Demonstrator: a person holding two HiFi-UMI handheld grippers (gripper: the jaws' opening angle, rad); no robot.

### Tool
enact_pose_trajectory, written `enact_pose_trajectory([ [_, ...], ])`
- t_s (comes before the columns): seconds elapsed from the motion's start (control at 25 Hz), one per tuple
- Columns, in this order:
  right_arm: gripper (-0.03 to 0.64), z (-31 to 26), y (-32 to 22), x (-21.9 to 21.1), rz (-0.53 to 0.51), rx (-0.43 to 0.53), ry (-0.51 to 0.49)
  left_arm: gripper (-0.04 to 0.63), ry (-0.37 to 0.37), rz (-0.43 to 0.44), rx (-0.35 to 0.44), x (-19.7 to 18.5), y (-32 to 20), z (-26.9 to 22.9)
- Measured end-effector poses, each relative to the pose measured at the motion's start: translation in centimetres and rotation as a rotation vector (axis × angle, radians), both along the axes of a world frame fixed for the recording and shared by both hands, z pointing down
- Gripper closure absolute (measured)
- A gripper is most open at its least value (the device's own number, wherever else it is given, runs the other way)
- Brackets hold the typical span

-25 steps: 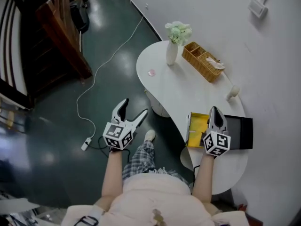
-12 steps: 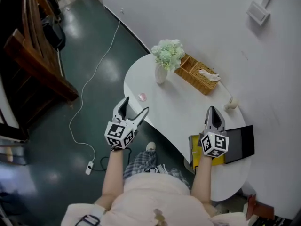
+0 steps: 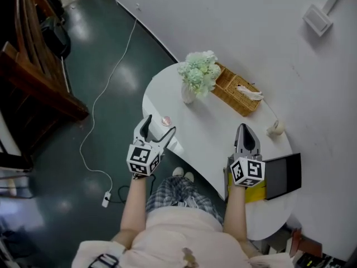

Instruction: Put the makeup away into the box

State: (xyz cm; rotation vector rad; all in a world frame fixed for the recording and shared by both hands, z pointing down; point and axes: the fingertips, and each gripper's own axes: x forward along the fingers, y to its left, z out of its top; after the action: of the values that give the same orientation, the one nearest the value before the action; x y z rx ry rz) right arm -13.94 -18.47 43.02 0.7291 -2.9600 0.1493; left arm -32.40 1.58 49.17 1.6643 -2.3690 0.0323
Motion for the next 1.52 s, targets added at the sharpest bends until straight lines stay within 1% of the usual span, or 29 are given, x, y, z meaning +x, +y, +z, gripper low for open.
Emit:
enact_pose_trajectory([
  [0.16, 0.601, 0.9, 0.2, -2.2, -0.041, -0.019, 0.004, 0.204, 0.012, -0.024, -0.006, -0.9, -0.5, 0.7],
  [0.4, 0.601, 2.9, 1.6, -7.0, -0.133, -0.052, 0.030, 0.204, 0.011, -0.054, -0.039, -2.8, -1.6, 2.1],
  [0.56, 0.601, 5.6, 2.7, -10.2, -0.201, -0.094, 0.067, 0.204, 0.023, -0.071, -0.099, -3.9, -2.6, 4.1],
  [0.84, 0.601, 11.6, 5.5, -14.8, -0.328, -0.166, 0.166, 0.205, 0.075, -0.100, -0.236, -5.1, -3.6, 10.4],
  [1.08, 0.601, 13.9, 7.2, -16.0, -0.397, -0.193, 0.213, 0.206, 0.092, -0.106, -0.401, -5.0, -3.7, 15.2],
  [1.32, 0.601, 14.7, 7.7, -15.9, -0.410, -0.205, 0.227, 0.207, 0.138, -0.090, -0.489, -4.8, -3.7, 18.1],
  [1.4, 0.601, 14.7, 7.7, -15.8, -0.409, -0.206, 0.227, 0.222, 0.147, -0.088, -0.508, -4.8, -3.8, 18.6],
  [1.52, 0.601, 14.6, 7.5, -15.7, -0.406, -0.206, 0.224, 0.282, 0.143, -0.091, -0.536, -4.9, -3.8, 19.1],
])
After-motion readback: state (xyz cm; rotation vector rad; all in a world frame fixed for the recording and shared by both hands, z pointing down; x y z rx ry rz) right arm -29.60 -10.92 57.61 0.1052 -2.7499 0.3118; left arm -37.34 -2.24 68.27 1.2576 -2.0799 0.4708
